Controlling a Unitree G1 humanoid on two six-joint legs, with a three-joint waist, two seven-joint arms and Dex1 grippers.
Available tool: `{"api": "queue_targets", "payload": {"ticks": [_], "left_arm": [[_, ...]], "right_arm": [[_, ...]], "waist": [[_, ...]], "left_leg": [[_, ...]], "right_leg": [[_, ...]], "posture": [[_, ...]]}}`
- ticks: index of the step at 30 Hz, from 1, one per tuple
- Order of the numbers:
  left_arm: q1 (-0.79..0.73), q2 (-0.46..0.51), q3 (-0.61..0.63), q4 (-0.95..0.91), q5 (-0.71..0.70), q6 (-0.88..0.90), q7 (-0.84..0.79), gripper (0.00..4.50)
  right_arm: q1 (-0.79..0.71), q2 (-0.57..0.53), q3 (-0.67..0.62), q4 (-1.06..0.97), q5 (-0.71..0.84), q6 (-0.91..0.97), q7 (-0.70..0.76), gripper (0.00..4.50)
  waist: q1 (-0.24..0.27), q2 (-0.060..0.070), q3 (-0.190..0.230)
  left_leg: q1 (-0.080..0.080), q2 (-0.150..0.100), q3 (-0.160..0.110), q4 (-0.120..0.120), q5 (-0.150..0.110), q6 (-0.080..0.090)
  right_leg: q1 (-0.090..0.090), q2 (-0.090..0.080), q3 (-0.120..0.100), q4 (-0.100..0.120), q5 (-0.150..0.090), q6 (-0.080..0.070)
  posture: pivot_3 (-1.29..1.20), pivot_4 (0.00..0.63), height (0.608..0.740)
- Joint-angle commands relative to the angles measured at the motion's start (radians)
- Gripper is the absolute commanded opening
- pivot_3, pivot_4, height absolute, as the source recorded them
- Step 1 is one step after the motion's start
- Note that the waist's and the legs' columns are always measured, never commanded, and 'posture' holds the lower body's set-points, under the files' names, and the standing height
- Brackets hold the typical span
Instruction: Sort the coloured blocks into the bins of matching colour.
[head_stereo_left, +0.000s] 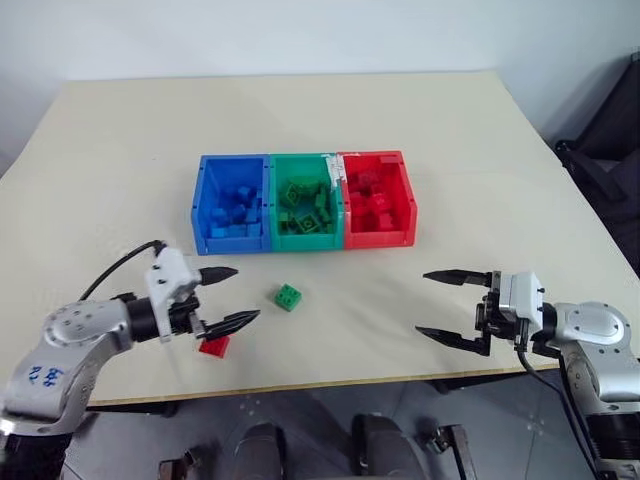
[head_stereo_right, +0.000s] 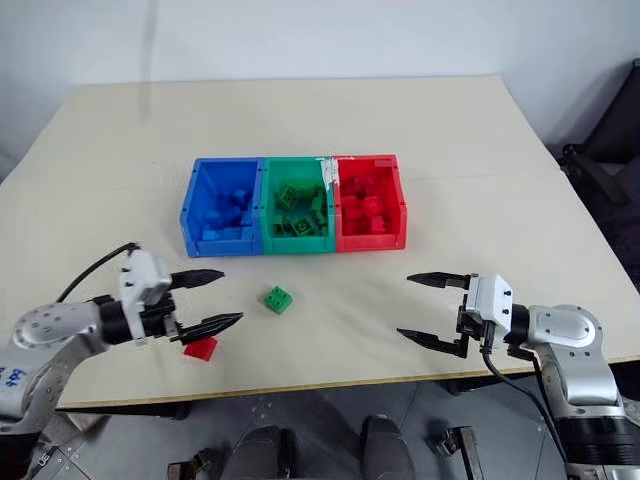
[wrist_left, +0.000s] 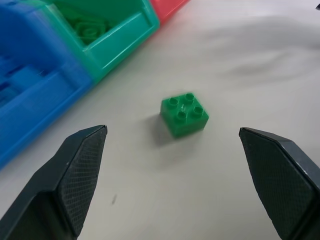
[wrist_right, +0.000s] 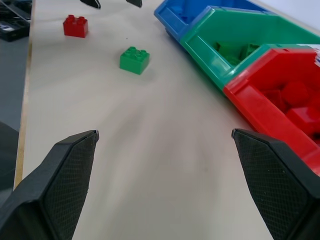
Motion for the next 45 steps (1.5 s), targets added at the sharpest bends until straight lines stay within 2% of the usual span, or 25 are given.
{"api": "queue_targets", "payload": {"ticks": [1,4,11,16,19,26,27,32,35,37,40,45], "left_arm": [[-0.032,-0.035,-0.090,-0.097,0.001,0.124,0.083,4.50],[-0.063,-0.090,-0.133,-0.107,0.043,0.186,0.184,4.50],[-0.186,-0.191,-0.253,-0.074,0.117,0.279,0.295,4.50],[-0.204,-0.196,-0.320,-0.069,0.175,0.333,0.332,4.50],[-0.210,-0.194,-0.332,-0.067,0.193,0.364,0.339,3.87],[-0.205,-0.204,-0.348,-0.041,0.200,0.326,0.294,1.60],[-0.205,-0.206,-0.342,-0.035,0.199,0.309,0.286,1.47],[-0.272,-0.224,-0.266,0.060,0.199,0.139,0.240,1.47],[-0.341,-0.272,-0.216,0.111,0.153,0.093,0.210,1.47],[-0.437,-0.340,-0.189,0.157,0.104,0.075,0.191,1.47],[-0.562,-0.386,-0.202,0.264,0.143,0.043,0.192,1.47],[-0.718,-0.428,-0.231,0.553,0.261,-0.106,0.220,1.47]], "right_arm": [[0.025,-0.008,-0.030,-0.068,0.025,0.009,-0.034,4.46],[0.044,-0.005,-0.032,-0.111,0.031,0.022,-0.061,4.46],[0.112,-0.001,-0.024,-0.203,0.032,0.046,-0.115,4.46],[0.121,-0.005,-0.024,-0.246,0.038,0.069,-0.142,4.46],[0.113,-0.007,-0.024,-0.258,0.041,0.081,-0.153,4.50],[0.115,-0.014,-0.026,-0.272,0.045,0.091,-0.159,4.50],[0.118,-0.016,-0.030,-0.275,0.047,0.093,-0.160,4.50],[0.147,0.007,-0.073,-0.316,0.072,0.131,-0.229,4.50],[0.154,0.043,-0.099,-0.340,0.084,0.157,-0.319,4.50],[0.166,0.095,-0.129,-0.365,0.096,0.182,-0.420,4.50],[0.185,0.150,-0.165,-0.397,0.093,0.209,-0.532,4.50],[0.206,0.179,-0.170,-0.429,0.063,0.198,-0.603,4.50]], "waist": [[0.000,0.000,0.000],[0.002,0.000,0.000],[0.025,0.000,0.000],[0.027,0.000,0.000],[0.027,0.000,0.000],[0.028,0.000,0.000],[0.029,0.000,0.000],[0.037,0.000,0.000],[0.047,0.000,0.000],[0.054,0.000,0.000],[0.061,0.000,0.000],[0.050,0.000,0.000]], "left_leg": [[0.000,0.000,0.000,0.000,0.000,0.000],[0.000,0.000,0.000,0.000,0.000,0.000],[0.000,-0.001,-0.001,0.002,0.001,-0.001],[0.000,-0.001,-0.001,0.002,0.001,-0.001],[0.001,-0.001,-0.001,0.002,0.001,-0.001],[0.001,-0.001,-0.001,0.002,0.001,-0.001],[0.001,-0.001,-0.001,0.002,0.001,-0.001],[0.001,-0.001,-0.001,0.002,0.001,-0.001],[0.001,-0.001,-0.001,0.003,0.002,-0.001],[0.001,-0.001,-0.001,0.003,0.002,-0.001],[-0.001,-0.001,-0.003,0.006,0.002,-0.001],[0.000,-0.002,-0.002,0.005,0.002,0.000]], "right_leg": [[0.000,0.000,0.000,0.000,0.000,0.000],[0.000,0.000,0.001,0.000,0.000,0.000],[0.001,0.000,0.001,0.000,0.000,0.001],[0.001,0.001,0.002,0.000,0.000,0.001],[0.001,0.001,0.002,0.000,0.000,0.001],[0.001,0.001,0.002,0.000,0.000,0.001],[0.001,0.001,0.002,0.000,0.000,0.001],[0.001,0.001,0.002,0.000,0.000,0.001],[0.001,0.001,0.001,0.001,0.000,0.001],[0.001,0.001,0.001,0.001,0.000,0.001],[0.002,0.001,0.000,0.001,0.001,0.002],[0.003,0.002,0.001,0.000,0.002,0.003]], "posture": [[0.00,0.150,0.740],[0.00,0.150,0.740],[0.00,0.150,0.740],[0.00,0.150,0.740],[0.00,0.150,0.740],[0.00,0.150,0.740],[0.00,0.150,0.740],[0.00,0.150,0.740],[0.00,0.150,0.740],[0.00,0.150,0.740],[0.00,0.150,0.740],[0.00,0.150,0.740]]}}
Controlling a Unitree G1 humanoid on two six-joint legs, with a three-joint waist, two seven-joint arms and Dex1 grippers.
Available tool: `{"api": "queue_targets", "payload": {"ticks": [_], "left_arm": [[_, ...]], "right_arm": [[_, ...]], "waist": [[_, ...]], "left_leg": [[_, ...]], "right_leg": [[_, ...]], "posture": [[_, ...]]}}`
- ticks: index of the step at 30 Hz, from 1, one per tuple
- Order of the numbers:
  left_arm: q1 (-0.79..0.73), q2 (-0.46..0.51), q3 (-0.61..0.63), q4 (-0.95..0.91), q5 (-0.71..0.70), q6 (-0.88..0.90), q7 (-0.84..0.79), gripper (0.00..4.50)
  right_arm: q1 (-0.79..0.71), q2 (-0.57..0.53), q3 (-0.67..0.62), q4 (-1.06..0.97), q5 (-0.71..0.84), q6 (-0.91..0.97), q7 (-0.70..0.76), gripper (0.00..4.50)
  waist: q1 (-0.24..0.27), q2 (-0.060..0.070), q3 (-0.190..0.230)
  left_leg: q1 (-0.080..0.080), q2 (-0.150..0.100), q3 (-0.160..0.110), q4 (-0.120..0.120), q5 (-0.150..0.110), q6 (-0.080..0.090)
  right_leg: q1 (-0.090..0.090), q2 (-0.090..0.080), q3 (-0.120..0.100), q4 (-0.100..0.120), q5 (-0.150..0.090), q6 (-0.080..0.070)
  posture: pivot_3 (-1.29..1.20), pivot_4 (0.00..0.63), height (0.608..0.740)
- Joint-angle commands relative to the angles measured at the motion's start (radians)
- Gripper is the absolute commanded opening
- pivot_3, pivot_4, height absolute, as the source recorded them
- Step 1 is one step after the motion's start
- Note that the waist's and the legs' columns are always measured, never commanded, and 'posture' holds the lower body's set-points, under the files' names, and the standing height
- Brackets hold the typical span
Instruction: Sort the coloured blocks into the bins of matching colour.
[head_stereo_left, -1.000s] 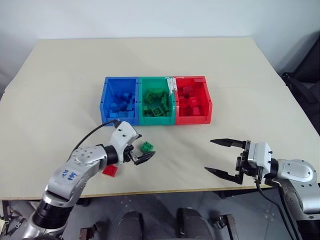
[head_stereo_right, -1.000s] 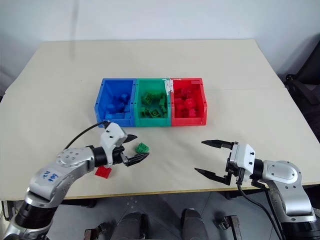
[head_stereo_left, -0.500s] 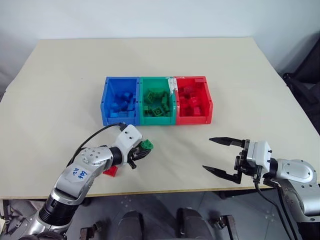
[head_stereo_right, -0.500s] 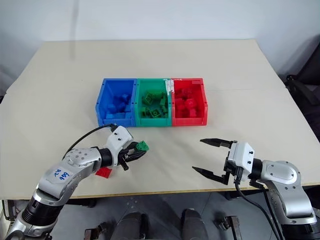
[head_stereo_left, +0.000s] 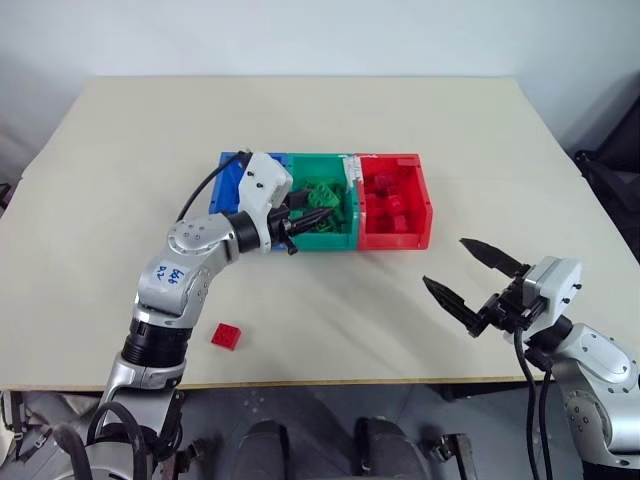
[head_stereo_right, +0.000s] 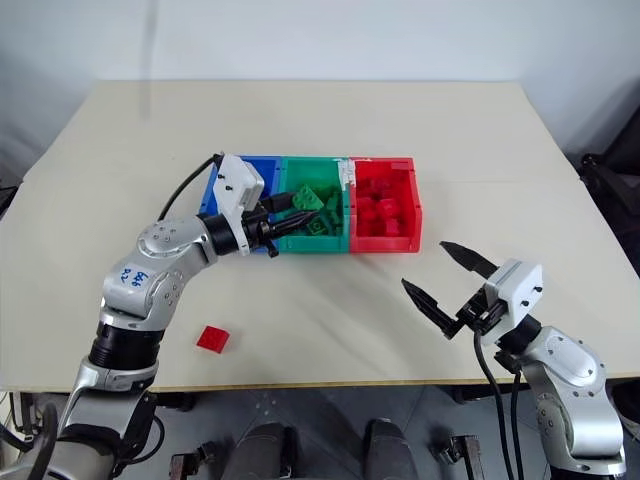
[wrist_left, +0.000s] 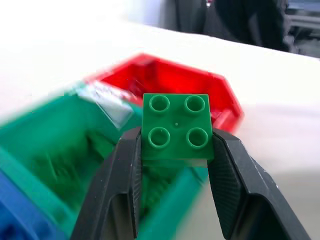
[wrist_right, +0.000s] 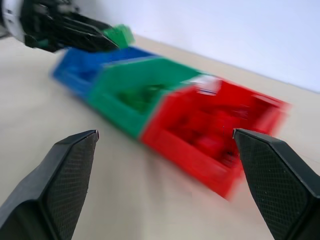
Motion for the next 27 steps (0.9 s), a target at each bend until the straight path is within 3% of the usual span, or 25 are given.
{"api": "queue_targets", "payload": {"ticks": [1,3,12,15,18,22,25,27], "left_arm": [[-0.098,-0.038,0.000,0.168,0.062,-0.106,0.022,1.47],[-0.122,-0.052,-0.008,0.230,0.082,-0.146,0.007,1.47],[-0.049,-0.049,0.032,0.231,0.057,-0.255,-0.099,4.28],[0.002,-0.019,0.076,0.169,0.021,-0.239,-0.123,4.28],[0.138,0.084,0.146,0.046,-0.043,-0.256,-0.229,4.28],[0.370,0.240,0.320,-0.109,-0.162,-0.209,-0.326,4.28],[0.508,0.298,0.428,-0.161,-0.196,-0.239,-0.358,4.28],[0.667,0.324,0.568,-0.178,-0.223,-0.295,-0.417,4.28]], "right_arm": [[0.011,0.016,-0.018,-0.061,-0.010,-0.017,-0.044,4.50],[0.012,0.018,-0.012,-0.066,-0.013,-0.016,-0.052,4.50],[-0.018,0.007,0.033,-0.055,-0.031,-0.036,-0.018,4.50],[-0.039,-0.003,0.056,-0.033,-0.037,-0.052,0.021,4.50],[-0.082,-0.009,0.092,-0.003,0.008,-0.048,0.102,4.50],[-0.151,-0.059,0.166,0.074,0.006,-0.048,0.252,4.50],[-0.201,-0.076,0.200,0.127,0.018,-0.048,0.338,4.50],[-0.250,-0.091,0.240,0.159,0.032,-0.032,0.426,4.50]], "waist": [[0.001,0.000,0.000],[0.000,0.000,0.000],[-0.002,0.000,0.000],[-0.006,0.000,0.000],[-0.020,0.000,0.000],[-0.031,0.000,0.000],[-0.024,0.000,0.000],[-0.025,0.000,0.000]], "left_leg": [[0.000,0.000,-0.001,0.000,0.000,0.000],[0.000,0.000,0.000,0.000,0.000,0.000],[-0.001,0.000,0.000,-0.002,0.000,0.000],[-0.001,0.001,0.000,-0.002,0.000,0.000],[0.000,0.001,0.000,-0.003,0.000,0.000],[0.000,0.002,0.000,-0.004,0.000,0.000],[0.000,0.002,-0.001,-0.004,0.000,0.000],[0.000,0.001,0.000,-0.003,-0.001,0.001]], "right_leg": [[0.000,0.000,0.000,0.000,0.000,0.000],[0.000,0.000,0.000,0.000,0.000,0.000],[0.000,0.000,0.000,0.000,0.000,0.000],[-0.001,0.001,0.000,0.000,0.000,0.000],[-0.001,0.001,0.001,0.001,0.000,0.000],[-0.001,0.001,0.001,0.001,0.000,0.000],[-0.001,0.001,0.000,0.001,0.000,0.000],[0.000,-0.001,0.000,-0.001,0.000,0.000]], "posture": [[0.00,0.150,0.740],[0.00,0.150,0.740],[0.00,0.150,0.740],[0.00,0.150,0.740],[0.00,0.150,0.740],[0.00,0.150,0.740],[0.00,0.150,0.740],[0.00,0.150,0.740]]}}
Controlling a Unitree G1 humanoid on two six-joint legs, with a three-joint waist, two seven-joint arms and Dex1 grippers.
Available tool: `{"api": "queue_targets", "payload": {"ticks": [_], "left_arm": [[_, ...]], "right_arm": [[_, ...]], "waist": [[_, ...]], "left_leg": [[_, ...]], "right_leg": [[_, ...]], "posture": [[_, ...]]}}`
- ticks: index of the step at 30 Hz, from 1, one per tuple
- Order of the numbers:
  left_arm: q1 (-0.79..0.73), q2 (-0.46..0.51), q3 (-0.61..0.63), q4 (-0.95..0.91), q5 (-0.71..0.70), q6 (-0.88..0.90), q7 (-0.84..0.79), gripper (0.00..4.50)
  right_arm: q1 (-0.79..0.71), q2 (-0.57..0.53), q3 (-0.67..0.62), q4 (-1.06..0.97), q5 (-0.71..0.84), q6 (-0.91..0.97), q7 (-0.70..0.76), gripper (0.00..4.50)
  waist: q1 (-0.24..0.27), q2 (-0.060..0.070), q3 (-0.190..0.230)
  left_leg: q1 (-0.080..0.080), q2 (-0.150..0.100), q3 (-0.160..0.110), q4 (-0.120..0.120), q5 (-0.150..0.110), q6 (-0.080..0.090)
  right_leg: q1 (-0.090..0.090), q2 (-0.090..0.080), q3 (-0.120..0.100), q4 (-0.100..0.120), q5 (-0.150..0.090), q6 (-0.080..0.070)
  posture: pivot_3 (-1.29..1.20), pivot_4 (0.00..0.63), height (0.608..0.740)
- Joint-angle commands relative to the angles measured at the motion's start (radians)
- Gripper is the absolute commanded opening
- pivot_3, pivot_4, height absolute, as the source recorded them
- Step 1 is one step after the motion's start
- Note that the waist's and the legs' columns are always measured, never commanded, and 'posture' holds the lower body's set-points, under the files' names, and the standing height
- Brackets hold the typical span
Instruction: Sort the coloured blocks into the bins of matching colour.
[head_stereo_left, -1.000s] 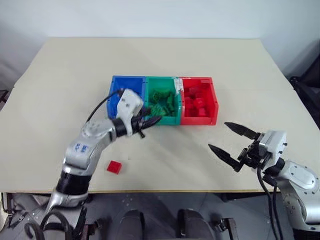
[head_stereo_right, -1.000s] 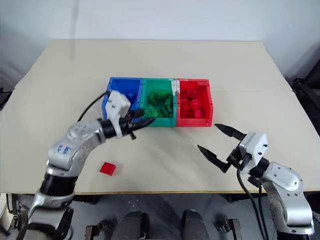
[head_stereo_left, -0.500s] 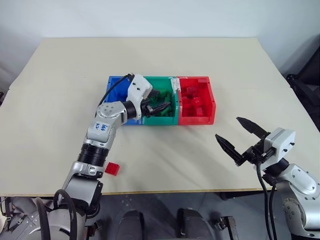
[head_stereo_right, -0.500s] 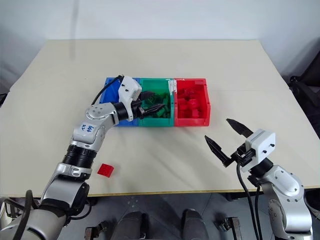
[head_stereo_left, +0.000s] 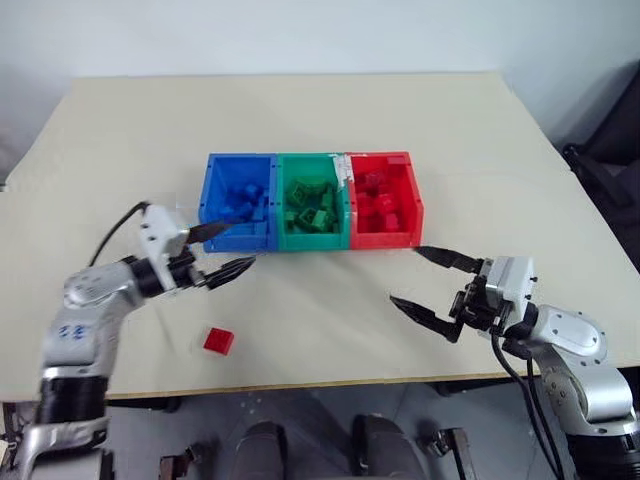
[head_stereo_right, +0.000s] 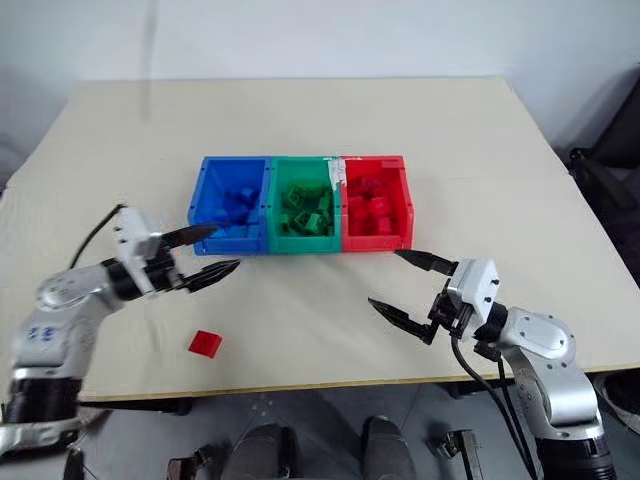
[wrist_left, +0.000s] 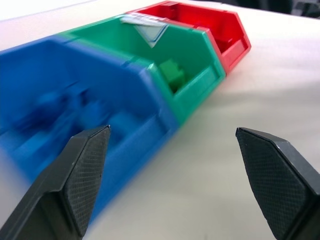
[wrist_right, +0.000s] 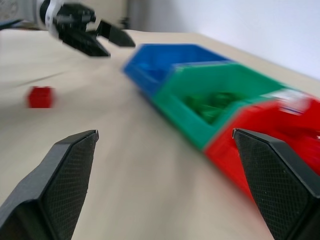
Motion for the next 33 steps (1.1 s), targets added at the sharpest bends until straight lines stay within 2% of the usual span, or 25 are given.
{"api": "queue_targets", "payload": {"ticks": [1,3,6,13,18,23,31,33], "left_arm": [[0.180,0.026,0.198,-0.054,-0.060,-0.080,-0.083,4.28],[0.303,0.035,0.268,-0.049,-0.066,-0.102,-0.125,4.40],[0.412,0.046,0.306,-0.032,-0.051,-0.134,-0.167,4.40],[0.443,0.074,0.298,0.042,-0.029,-0.252,-0.237,4.40],[0.393,0.151,0.117,-0.006,0.017,-0.281,-0.339,4.40],[0.221,0.193,-0.096,0.060,0.127,-0.330,-0.382,4.40],[-0.001,0.216,-0.289,0.224,0.249,-0.372,-0.425,4.40],[-0.024,0.221,-0.306,0.258,0.252,-0.384,-0.446,4.04]], "right_arm": [[-0.051,-0.039,0.038,0.024,0.035,0.004,0.124,4.50],[-0.078,-0.056,0.063,0.042,0.036,0.013,0.180,4.50],[-0.105,-0.077,0.093,0.070,0.031,0.014,0.251,4.50],[-0.152,-0.079,0.116,0.121,0.014,0.010,0.312,4.50],[-0.139,-0.109,0.102,0.128,0.013,0.014,0.339,4.50],[-0.072,-0.151,0.077,0.083,0.019,0.025,0.334,4.50],[0.055,-0.195,-0.001,-0.012,0.027,0.038,0.279,4.50],[0.081,-0.199,-0.014,-0.033,0.029,0.043,0.265,4.50]], "waist": [[-0.001,0.000,0.000],[-0.006,0.000,0.000],[0.003,0.000,0.000],[0.002,-0.002,-0.001],[0.000,-0.002,-0.001],[0.001,-0.002,-0.001],[0.000,-0.002,-0.001],[0.001,-0.002,-0.001]], "left_leg": [[0.000,0.000,0.000,0.000,0.000,0.000],[0.000,0.001,0.001,-0.001,0.000,0.000],[0.000,0.001,0.000,-0.001,-0.001,0.000],[0.001,0.000,0.000,-0.001,-0.001,0.001],[0.001,0.000,0.000,-0.001,-0.001,0.000],[0.001,0.000,0.000,-0.001,-0.001,0.001],[0.000,0.001,0.002,-0.001,-0.001,0.000],[0.000,0.001,0.002,-0.001,-0.001,0.000]], "right_leg": [[0.000,0.000,0.000,0.000,0.000,0.000],[0.000,0.000,0.000,0.001,0.000,0.000],[-0.001,0.000,-0.001,-0.002,-0.001,-0.001],[0.001,-0.001,-0.003,-0.002,0.000,-0.003],[0.000,-0.001,-0.003,-0.002,0.001,-0.003],[0.000,0.000,-0.003,-0.001,0.001,-0.003],[-0.002,0.000,-0.002,0.002,0.001,-0.003],[-0.002,0.000,-0.002,0.001,0.001,-0.003]], "posture": [[0.00,0.150,0.740],[0.00,0.150,0.740],[0.00,0.150,0.740],[0.00,0.150,0.740],[0.00,0.150,0.740],[0.00,0.150,0.740],[0.00,0.150,0.740],[0.00,0.150,0.740]]}}
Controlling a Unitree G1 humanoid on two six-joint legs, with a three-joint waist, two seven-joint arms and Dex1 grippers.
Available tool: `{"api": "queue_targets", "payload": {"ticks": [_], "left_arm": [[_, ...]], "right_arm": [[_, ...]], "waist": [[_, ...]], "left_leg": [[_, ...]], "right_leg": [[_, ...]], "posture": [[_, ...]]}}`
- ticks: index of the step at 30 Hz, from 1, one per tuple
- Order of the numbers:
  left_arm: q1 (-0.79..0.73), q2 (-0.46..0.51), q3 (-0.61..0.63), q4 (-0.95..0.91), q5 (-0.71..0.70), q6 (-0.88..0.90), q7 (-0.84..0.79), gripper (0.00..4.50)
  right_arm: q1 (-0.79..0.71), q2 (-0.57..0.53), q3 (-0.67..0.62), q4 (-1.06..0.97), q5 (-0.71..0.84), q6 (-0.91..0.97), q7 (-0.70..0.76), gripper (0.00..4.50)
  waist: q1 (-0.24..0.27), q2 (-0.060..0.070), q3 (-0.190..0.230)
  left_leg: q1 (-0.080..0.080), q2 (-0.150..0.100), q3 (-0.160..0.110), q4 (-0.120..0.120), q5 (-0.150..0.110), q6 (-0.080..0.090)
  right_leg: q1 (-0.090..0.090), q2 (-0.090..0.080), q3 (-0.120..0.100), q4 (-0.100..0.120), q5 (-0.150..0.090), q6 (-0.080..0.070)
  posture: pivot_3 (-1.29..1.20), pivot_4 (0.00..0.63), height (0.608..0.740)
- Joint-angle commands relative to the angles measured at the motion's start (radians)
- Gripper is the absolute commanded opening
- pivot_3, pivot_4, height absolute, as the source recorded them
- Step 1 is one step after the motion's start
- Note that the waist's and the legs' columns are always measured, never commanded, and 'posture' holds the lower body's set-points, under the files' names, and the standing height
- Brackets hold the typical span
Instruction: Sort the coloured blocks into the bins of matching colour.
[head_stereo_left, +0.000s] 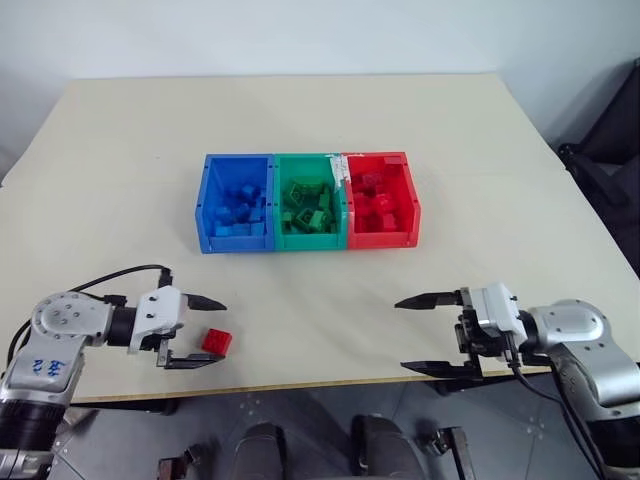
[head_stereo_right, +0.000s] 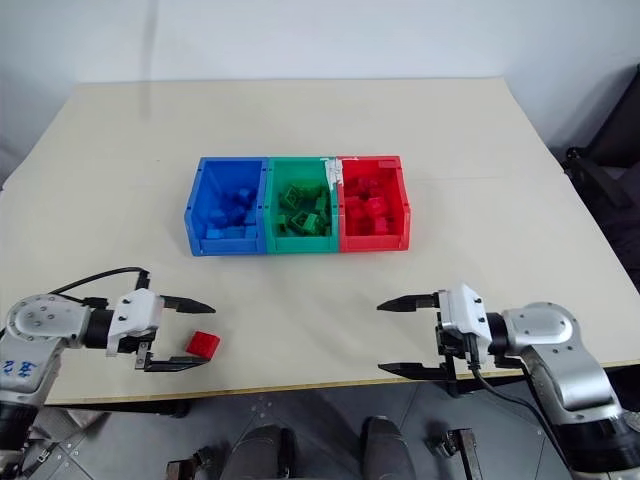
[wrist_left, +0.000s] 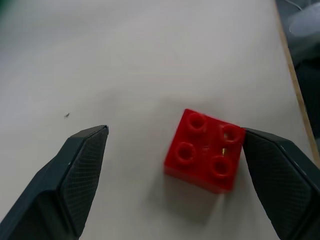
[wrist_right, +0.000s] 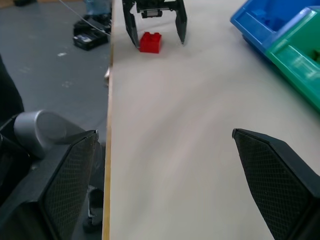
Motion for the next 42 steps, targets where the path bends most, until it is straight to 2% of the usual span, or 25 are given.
{"api": "queue_targets", "payload": {"ticks": [1,8,9,16,20,22,26,30,34,37,39,42], "left_arm": [[-0.030,0.028,-0.026,0.053,0.011,-0.033,-0.054,3.85],[-0.071,0.012,-0.054,0.083,0.000,-0.052,-0.080,1.57],[-0.080,0.001,-0.052,0.079,-0.015,-0.051,-0.081,1.46],[-0.216,-0.145,-0.023,-0.047,-0.183,0.188,0.036,1.47],[-0.452,-0.330,-0.085,-0.022,-0.120,0.351,0.299,1.47],[-0.529,-0.398,-0.123,0.012,-0.086,0.367,0.341,1.47],[-0.657,-0.511,-0.188,0.148,-0.019,0.318,0.376,1.47],[-0.887,-0.672,-0.218,0.516,0.094,0.160,0.503,1.47],[-1.029,-0.746,-0.207,0.806,0.157,-0.005,0.577,1.47],[-1.081,-0.776,-0.189,0.924,0.162,-0.067,0.558,1.47],[-1.102,-0.786,-0.182,0.971,0.173,-0.090,0.563,2.21],[-1.116,-0.782,-0.173,0.997,0.182,-0.124,0.562,3.08]], "right_arm": [[0.037,-0.015,-0.044,-0.063,0.021,0.007,-0.026,4.50],[0.075,-0.011,-0.066,-0.087,0.010,0.001,-0.070,4.50],[0.080,-0.010,-0.071,-0.089,0.009,0.000,-0.078,4.50],[0.141,0.034,-0.151,-0.106,0.014,0.000,-0.212,4.50],[0.210,0.175,-0.256,-0.149,0.013,-0.026,-0.430,4.50],[0.240,0.228,-0.286,-0.173,-0.012,-0.037,-0.506,4.50],[0.281,0.289,-0.309,-0.214,-0.049,-0.039,-0.621,4.50],[0.332,0.346,-0.310,-0.273,-0.091,-0.042,-0.728,4.50],[0.383,0.385,-0.286,-0.339,-0.116,-0.046,-0.778,4.50],[0.409,0.406,-0.270,-0.372,-0.129,-0.050,-0.805,4.50],[0.419,0.414,-0.261,-0.381,-0.139,-0.055,-0.817,4.50],[0.421,0.416,-0.251,-0.383,-0.144,-0.059,-0.824,4.50]], "waist": [[0.000,0.000,0.000],[0.001,0.000,0.000],[0.001,0.000,0.000],[0.019,-0.001,0.000],[0.045,-0.001,0.000],[0.045,0.000,0.000],[0.032,0.000,0.000],[0.032,0.000,0.000],[0.028,0.000,0.000],[0.025,0.000,0.000],[0.026,0.000,0.000],[0.029,0.000,0.000]], "left_leg": [[0.000,0.000,0.000,0.000,0.000,0.000],[0.000,0.000,0.000,0.000,0.000,0.000],[0.000,0.000,0.000,0.000,0.000,0.000],[-0.001,0.000,-0.001,0.003,0.000,0.000],[-0.001,-0.001,-0.003,0.006,0.000,0.000],[-0.002,-0.001,-0.004,0.010,0.000,0.000],[-0.001,-0.001,-0.002,0.010,-0.001,0.002],[-0.001,-0.001,-0.004,0.010,-0.001,0.002],[-0.002,-0.002,-0.003,0.008,-0.001,0.002],[-0.001,-0.001,-0.002,0.005,-0.001,0.002],[-0.001,-0.001,-0.002,0.002,-0.001,0.002],[-0.001,-0.001,-0.002,0.001,-0.001,0.002]], "right_leg": [[0.000,0.000,0.000,0.000,0.000,0.000],[0.000,0.000,0.000,-0.001,0.000,0.000],[0.000,0.000,0.000,0.000,0.000,0.000],[0.000,0.000,0.000,0.001,0.001,0.001],[0.002,0.000,0.000,0.001,0.001,0.001],[0.003,0.000,0.000,0.001,0.002,0.003],[0.007,0.001,0.001,-0.001,0.003,0.005],[0.007,0.002,0.000,-0.006,0.003,0.005],[0.008,0.002,0.000,-0.010,0.004,0.007],[0.008,0.002,0.000,-0.013,0.004,0.007],[0.008,0.002,0.000,-0.014,0.004,0.007],[0.008,0.002,-0.001,-0.015,0.004,0.007]], "posture": [[0.00,0.150,0.740],[0.00,0.150,0.740],[0.00,0.150,0.740],[0.00,0.150,0.740],[0.00,0.150,0.740],[0.00,0.150,0.740],[0.00,0.150,0.740],[0.00,0.150,0.740],[0.00,0.150,0.740],[0.00,0.150,0.740],[0.00,0.150,0.740],[0.00,0.150,0.740]]}}
